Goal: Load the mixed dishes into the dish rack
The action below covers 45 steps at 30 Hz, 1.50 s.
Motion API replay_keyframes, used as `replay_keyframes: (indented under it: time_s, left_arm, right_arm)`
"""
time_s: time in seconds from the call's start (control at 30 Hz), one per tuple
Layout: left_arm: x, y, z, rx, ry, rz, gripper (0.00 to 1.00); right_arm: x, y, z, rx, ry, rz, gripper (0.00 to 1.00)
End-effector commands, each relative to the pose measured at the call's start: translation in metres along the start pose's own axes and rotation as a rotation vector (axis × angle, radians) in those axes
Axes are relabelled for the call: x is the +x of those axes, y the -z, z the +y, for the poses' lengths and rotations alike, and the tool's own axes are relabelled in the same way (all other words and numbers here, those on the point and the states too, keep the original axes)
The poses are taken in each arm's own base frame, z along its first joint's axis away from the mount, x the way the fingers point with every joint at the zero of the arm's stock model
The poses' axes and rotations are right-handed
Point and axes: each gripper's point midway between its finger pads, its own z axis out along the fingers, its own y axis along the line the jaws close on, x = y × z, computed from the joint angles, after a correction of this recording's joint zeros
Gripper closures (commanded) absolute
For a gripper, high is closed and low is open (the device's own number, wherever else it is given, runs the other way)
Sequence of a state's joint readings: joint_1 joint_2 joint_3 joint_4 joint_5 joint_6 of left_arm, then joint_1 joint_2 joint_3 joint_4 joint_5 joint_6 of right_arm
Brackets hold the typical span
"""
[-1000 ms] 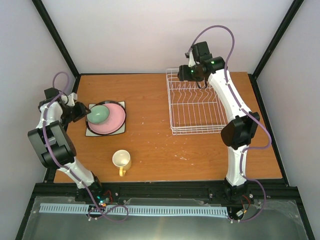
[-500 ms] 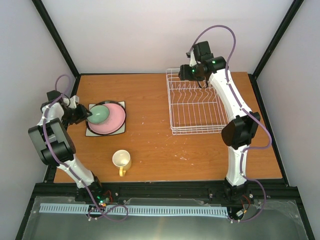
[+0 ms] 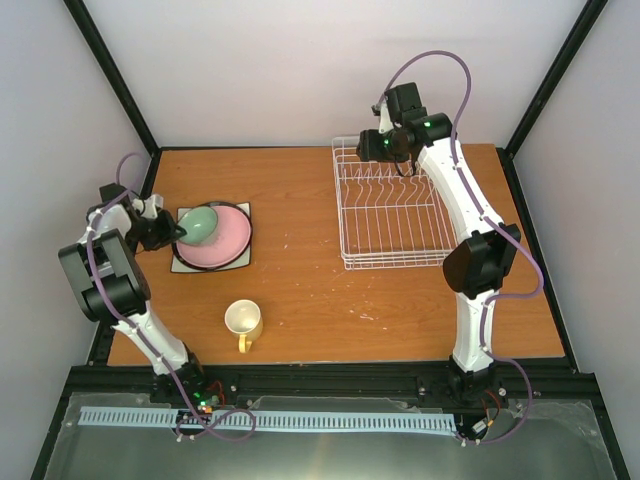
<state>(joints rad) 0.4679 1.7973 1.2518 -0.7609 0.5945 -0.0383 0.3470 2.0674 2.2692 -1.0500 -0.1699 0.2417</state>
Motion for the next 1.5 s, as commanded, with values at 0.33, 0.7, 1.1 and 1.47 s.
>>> replay_keyframes:
  time_s: [0.33, 0.7, 1.1, 1.47]
  left_arm:
    - [-0.044, 0.076, -0.085, 0.192, -0.132, -0.191, 0.99]
    - [-0.010, 0.116, -0.259, 0.953, -0.349, -0.174, 1.00]
    - [0.022, 0.095, -0.362, 1.417, -0.385, -0.049, 0.99]
    - [0.026, 0.080, -0.422, 1.542, -0.457, 0.034, 0.99]
  right_arm:
    - [-0.004, -0.001, 0.008, -0.074, 0.026, -0.015, 0.38]
    - [0.015, 0.041, 0.100, -1.031, -0.129, 0.140, 0.31]
    - [0.030, 0.097, 0.110, -1.205, -0.241, 0.177, 0.24]
    - [0.022, 0.115, 0.112, -1.373, -0.341, 0.132, 0.20]
